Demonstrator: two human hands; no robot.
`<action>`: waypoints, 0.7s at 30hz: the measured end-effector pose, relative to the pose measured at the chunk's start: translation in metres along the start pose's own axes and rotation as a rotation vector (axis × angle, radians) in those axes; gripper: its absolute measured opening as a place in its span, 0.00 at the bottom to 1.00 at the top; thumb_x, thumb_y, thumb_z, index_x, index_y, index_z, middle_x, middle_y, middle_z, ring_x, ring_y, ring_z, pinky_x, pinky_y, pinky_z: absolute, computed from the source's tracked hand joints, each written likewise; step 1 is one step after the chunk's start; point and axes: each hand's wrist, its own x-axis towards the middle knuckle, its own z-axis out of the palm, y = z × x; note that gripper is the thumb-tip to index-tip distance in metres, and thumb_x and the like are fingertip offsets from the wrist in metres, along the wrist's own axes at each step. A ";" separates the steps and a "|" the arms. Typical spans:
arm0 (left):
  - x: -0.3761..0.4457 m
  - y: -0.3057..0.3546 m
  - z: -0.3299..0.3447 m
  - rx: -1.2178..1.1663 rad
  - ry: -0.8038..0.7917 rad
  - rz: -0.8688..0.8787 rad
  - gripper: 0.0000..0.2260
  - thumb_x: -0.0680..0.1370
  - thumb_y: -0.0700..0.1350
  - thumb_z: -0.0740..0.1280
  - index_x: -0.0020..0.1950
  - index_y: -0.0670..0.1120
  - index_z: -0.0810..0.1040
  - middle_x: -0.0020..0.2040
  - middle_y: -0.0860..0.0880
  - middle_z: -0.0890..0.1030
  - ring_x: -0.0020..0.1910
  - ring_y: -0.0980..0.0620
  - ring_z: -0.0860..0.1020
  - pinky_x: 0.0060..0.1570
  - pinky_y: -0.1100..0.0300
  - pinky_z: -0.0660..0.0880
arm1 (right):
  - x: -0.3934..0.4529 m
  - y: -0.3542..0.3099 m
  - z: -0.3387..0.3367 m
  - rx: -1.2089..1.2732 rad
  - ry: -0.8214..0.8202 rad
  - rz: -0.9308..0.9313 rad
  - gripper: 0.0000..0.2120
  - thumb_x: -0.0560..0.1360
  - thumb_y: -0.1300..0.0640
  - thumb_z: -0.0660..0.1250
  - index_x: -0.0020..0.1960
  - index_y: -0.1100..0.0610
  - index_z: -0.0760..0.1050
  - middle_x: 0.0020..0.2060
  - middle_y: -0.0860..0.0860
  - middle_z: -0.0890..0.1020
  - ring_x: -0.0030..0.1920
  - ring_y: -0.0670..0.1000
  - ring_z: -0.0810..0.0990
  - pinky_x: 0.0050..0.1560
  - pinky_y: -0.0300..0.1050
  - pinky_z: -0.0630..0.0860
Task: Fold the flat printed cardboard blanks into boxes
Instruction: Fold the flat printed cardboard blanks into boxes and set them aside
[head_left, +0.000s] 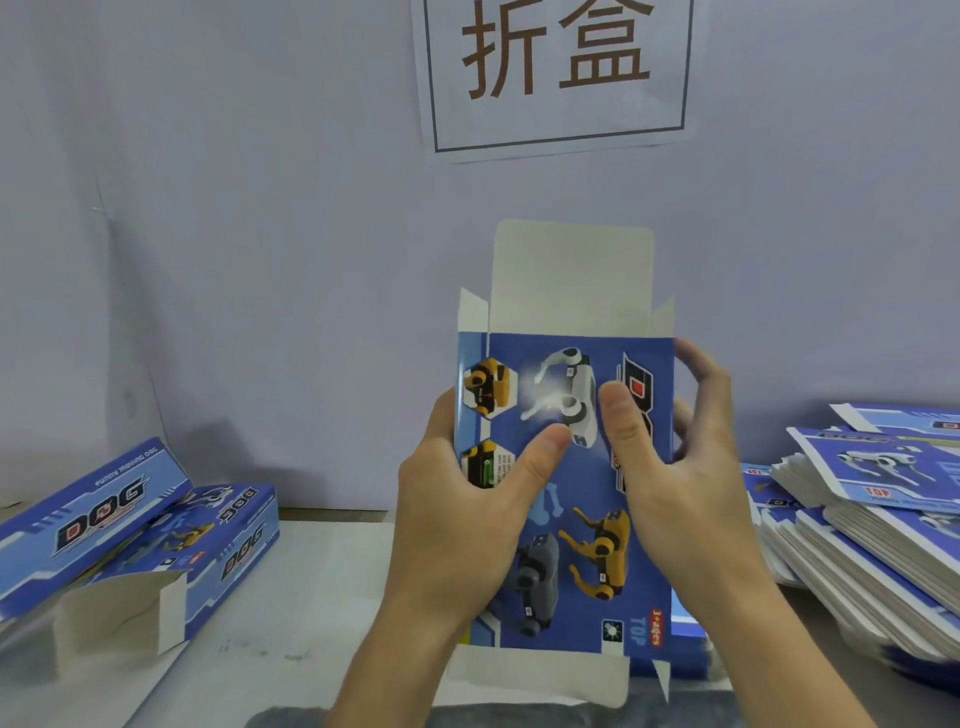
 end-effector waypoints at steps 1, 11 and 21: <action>0.000 0.000 -0.001 -0.021 -0.013 -0.018 0.21 0.67 0.63 0.72 0.55 0.54 0.76 0.43 0.55 0.85 0.43 0.54 0.85 0.43 0.59 0.83 | -0.001 -0.001 0.001 0.001 0.004 -0.020 0.30 0.69 0.40 0.69 0.69 0.36 0.64 0.51 0.45 0.84 0.42 0.45 0.86 0.34 0.35 0.80; 0.007 0.021 -0.020 -0.035 0.175 0.156 0.30 0.70 0.59 0.73 0.69 0.62 0.67 0.49 0.63 0.84 0.44 0.59 0.85 0.38 0.66 0.80 | -0.015 -0.003 0.023 -0.008 -0.205 -0.147 0.33 0.73 0.49 0.68 0.75 0.40 0.58 0.50 0.30 0.82 0.50 0.35 0.83 0.42 0.27 0.77; 0.005 0.009 -0.018 -0.054 0.123 0.031 0.17 0.68 0.55 0.74 0.52 0.51 0.75 0.41 0.48 0.84 0.37 0.49 0.86 0.28 0.60 0.80 | -0.007 -0.003 0.011 0.051 -0.279 0.029 0.17 0.76 0.55 0.70 0.62 0.43 0.72 0.43 0.46 0.85 0.42 0.46 0.86 0.36 0.37 0.81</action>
